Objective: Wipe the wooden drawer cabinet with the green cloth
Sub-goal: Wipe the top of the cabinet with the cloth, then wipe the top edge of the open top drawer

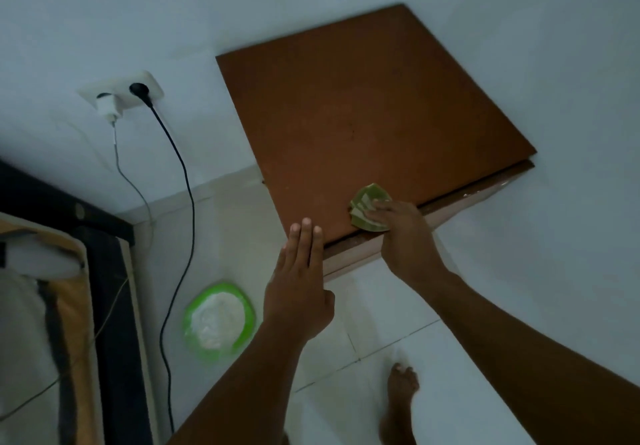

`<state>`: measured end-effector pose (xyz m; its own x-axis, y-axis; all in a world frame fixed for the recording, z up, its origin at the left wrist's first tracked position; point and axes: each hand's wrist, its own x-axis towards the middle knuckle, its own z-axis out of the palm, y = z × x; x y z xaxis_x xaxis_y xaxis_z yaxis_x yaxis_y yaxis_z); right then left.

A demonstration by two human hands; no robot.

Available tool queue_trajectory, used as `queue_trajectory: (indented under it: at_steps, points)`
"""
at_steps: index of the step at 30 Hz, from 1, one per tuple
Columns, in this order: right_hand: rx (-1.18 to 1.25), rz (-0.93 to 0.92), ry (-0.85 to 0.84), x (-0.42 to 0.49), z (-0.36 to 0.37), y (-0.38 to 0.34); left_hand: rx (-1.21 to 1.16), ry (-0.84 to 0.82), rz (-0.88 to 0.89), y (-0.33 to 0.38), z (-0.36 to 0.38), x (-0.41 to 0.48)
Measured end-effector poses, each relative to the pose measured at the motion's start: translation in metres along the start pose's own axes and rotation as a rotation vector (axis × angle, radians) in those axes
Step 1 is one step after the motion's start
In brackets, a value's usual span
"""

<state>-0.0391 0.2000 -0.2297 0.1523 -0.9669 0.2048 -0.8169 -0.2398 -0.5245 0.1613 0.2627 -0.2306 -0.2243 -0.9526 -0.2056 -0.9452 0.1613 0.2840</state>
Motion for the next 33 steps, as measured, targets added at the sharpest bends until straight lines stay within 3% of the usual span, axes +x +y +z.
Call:
queue_trajectory:
  at_steps: [13, 18, 21, 28, 33]
  points:
    - [-0.151, -0.112, 0.057, -0.005, 0.008, 0.006, 0.001, 0.297, 0.166, -0.020, 0.037, -0.006]
    - [-0.281, -0.173, 0.113, -0.003, 0.014, 0.008, 0.105, 0.406, 0.341, -0.045, 0.047, 0.005]
    - [-0.210, -0.216, 0.166, 0.003, 0.027, 0.012, 0.108, 0.502, 0.409, -0.055, 0.055, 0.013]
    - [-0.237, -0.290, 0.314, 0.011, 0.048, 0.024, 0.107, 0.753, 0.371, -0.051, 0.084, 0.031]
    - [-0.341, -0.275, 0.330, -0.002, 0.054, 0.023, 0.218, 0.747, 0.383, -0.055, 0.102, 0.009]
